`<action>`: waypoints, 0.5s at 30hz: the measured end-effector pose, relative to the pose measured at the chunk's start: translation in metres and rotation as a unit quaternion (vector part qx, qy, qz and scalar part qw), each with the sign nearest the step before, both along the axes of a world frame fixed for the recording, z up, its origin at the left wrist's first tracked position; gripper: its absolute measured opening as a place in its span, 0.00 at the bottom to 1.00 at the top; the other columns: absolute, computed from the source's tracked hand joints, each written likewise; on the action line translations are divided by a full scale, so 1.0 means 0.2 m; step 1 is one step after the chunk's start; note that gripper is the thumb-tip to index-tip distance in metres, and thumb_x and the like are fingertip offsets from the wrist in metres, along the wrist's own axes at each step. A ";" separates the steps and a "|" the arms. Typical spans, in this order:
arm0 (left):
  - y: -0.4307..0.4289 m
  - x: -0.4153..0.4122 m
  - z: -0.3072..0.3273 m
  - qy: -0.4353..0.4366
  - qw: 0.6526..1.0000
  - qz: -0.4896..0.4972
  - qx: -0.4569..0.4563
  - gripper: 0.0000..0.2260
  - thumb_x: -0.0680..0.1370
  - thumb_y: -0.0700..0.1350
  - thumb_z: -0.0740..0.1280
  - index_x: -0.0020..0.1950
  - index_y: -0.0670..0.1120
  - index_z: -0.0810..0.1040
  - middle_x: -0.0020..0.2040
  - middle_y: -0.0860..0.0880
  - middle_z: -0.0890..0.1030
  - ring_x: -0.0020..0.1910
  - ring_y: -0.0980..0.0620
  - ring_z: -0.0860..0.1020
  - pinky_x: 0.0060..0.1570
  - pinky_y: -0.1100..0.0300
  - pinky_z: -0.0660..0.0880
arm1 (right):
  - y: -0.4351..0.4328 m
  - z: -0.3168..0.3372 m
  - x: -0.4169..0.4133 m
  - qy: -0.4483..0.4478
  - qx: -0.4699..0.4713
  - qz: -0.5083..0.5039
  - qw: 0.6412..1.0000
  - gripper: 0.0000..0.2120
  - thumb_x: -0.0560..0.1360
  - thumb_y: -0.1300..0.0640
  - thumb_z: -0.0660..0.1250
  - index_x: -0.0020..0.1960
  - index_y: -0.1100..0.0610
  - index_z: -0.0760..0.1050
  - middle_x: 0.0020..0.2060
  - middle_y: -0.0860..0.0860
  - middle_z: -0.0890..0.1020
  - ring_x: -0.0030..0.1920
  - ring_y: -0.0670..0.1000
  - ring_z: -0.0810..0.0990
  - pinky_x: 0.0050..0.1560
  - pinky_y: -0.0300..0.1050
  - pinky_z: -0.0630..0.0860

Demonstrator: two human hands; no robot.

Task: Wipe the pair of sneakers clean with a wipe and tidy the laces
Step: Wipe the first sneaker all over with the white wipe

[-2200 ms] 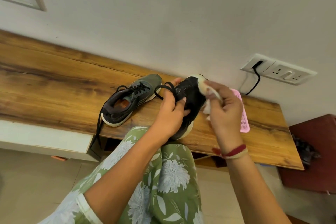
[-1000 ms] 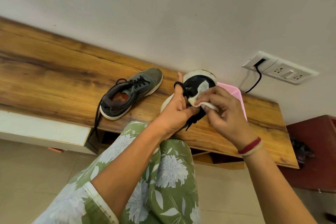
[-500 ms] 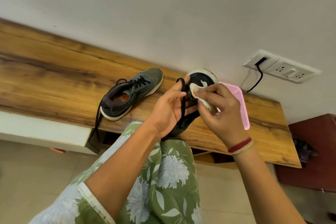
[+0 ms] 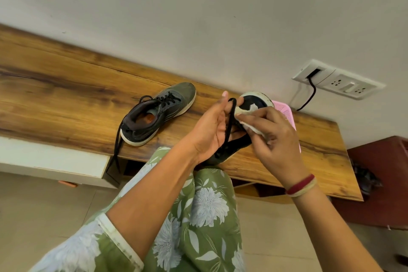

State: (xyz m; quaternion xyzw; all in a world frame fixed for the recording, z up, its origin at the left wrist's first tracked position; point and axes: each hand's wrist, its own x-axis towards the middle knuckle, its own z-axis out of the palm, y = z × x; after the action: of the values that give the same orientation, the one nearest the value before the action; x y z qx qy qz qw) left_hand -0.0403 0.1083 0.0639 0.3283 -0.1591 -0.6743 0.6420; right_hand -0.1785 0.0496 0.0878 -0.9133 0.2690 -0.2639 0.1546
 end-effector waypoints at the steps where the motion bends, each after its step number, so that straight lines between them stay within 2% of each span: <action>1: 0.00 0.00 0.00 0.003 1.000 -0.005 0.000 0.25 0.81 0.58 0.49 0.71 0.45 0.68 0.58 0.44 0.80 0.52 0.50 0.80 0.54 0.57 0.77 | -0.01 0.02 -0.01 0.041 -0.031 0.020 0.998 0.14 0.72 0.61 0.64 0.54 0.51 0.81 0.44 0.49 0.77 0.46 0.52 0.74 0.38 0.51 0.74; 3: 0.00 -0.01 0.01 0.003 1.000 -0.011 -0.004 0.24 0.81 0.57 0.49 0.70 0.46 0.69 0.52 0.46 0.82 0.49 0.52 0.81 0.51 0.58 0.78 | -0.03 0.04 -0.02 0.094 -0.057 0.048 0.993 0.12 0.73 0.57 0.62 0.51 0.51 0.81 0.44 0.48 0.76 0.45 0.51 0.73 0.37 0.49 0.73; 4: -0.01 -0.01 0.01 -0.001 1.000 -0.008 -0.004 0.23 0.81 0.57 0.49 0.69 0.46 0.69 0.50 0.47 0.83 0.48 0.52 0.81 0.50 0.59 0.79 | -0.04 0.05 -0.02 0.083 -0.025 0.053 0.995 0.11 0.73 0.55 0.61 0.50 0.51 0.81 0.43 0.48 0.76 0.46 0.51 0.73 0.39 0.47 0.73; 6: -0.01 -0.02 0.01 -0.010 1.000 0.007 0.000 0.23 0.82 0.56 0.49 0.70 0.45 0.68 0.52 0.46 0.82 0.51 0.52 0.81 0.52 0.59 0.78 | -0.06 0.09 -0.01 -0.026 0.142 0.039 0.989 0.08 0.74 0.55 0.62 0.45 0.53 0.80 0.42 0.50 0.78 0.46 0.49 0.76 0.47 0.45 0.74; 7: -0.01 -0.02 0.01 -0.012 1.000 0.013 0.003 0.23 0.82 0.55 0.49 0.70 0.44 0.68 0.56 0.45 0.81 0.53 0.51 0.80 0.53 0.59 0.78 | -0.07 0.12 -0.01 -0.108 0.254 0.020 0.961 0.07 0.75 0.57 0.62 0.44 0.53 0.79 0.42 0.50 0.80 0.46 0.49 0.77 0.50 0.46 0.75; 8: -0.01 -0.02 0.01 -0.015 1.000 0.014 0.005 0.22 0.82 0.54 0.49 0.70 0.44 0.68 0.58 0.44 0.80 0.54 0.50 0.80 0.53 0.59 0.78 | -0.07 0.14 0.00 -0.186 0.354 -0.009 0.917 0.07 0.76 0.59 0.62 0.44 0.55 0.79 0.42 0.49 0.81 0.45 0.48 0.78 0.52 0.49 0.76; 9: -0.01 -0.02 0.01 -0.019 1.000 0.009 0.007 0.21 0.83 0.53 0.49 0.69 0.44 0.69 0.59 0.44 0.79 0.55 0.49 0.80 0.52 0.59 0.78 | -0.08 0.16 0.00 -0.241 0.418 -0.039 0.875 0.08 0.77 0.62 0.60 0.45 0.57 0.78 0.43 0.48 0.82 0.45 0.48 0.78 0.53 0.51 0.77; 10: 0.00 -0.02 0.01 -0.025 1.000 0.001 0.009 0.19 0.83 0.51 0.50 0.67 0.44 0.71 0.59 0.43 0.79 0.54 0.49 0.80 0.51 0.59 0.79 | -0.08 0.17 0.00 -0.263 0.434 -0.063 0.859 0.08 0.78 0.63 0.59 0.47 0.58 0.77 0.45 0.48 0.82 0.45 0.47 0.78 0.53 0.51 0.78; 12: 0.00 -0.03 0.01 -0.032 0.999 -0.015 0.011 0.15 0.83 0.46 0.53 0.64 0.42 0.72 0.57 0.40 0.79 0.52 0.48 0.80 0.48 0.59 0.80 | -0.08 0.17 0.02 -0.231 0.381 -0.072 0.892 0.08 0.78 0.64 0.60 0.49 0.59 0.78 0.47 0.49 0.82 0.47 0.48 0.79 0.52 0.49 0.78; 15: -0.01 -0.05 0.00 -0.020 1.000 -0.018 0.013 0.14 0.83 0.43 0.54 0.63 0.37 0.72 0.56 0.37 0.79 0.51 0.46 0.80 0.53 0.55 0.79 | -0.06 0.14 0.03 -0.083 0.193 -0.042 0.977 0.08 0.75 0.61 0.62 0.49 0.58 0.80 0.46 0.51 0.81 0.50 0.49 0.79 0.53 0.45 0.76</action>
State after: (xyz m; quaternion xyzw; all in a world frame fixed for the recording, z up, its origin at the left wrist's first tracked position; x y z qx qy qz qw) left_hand -0.0500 0.1067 0.0649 0.3473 -0.1691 -0.6814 0.6218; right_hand -0.1726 0.0378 0.1154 -0.8289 0.3398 -0.2877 0.3386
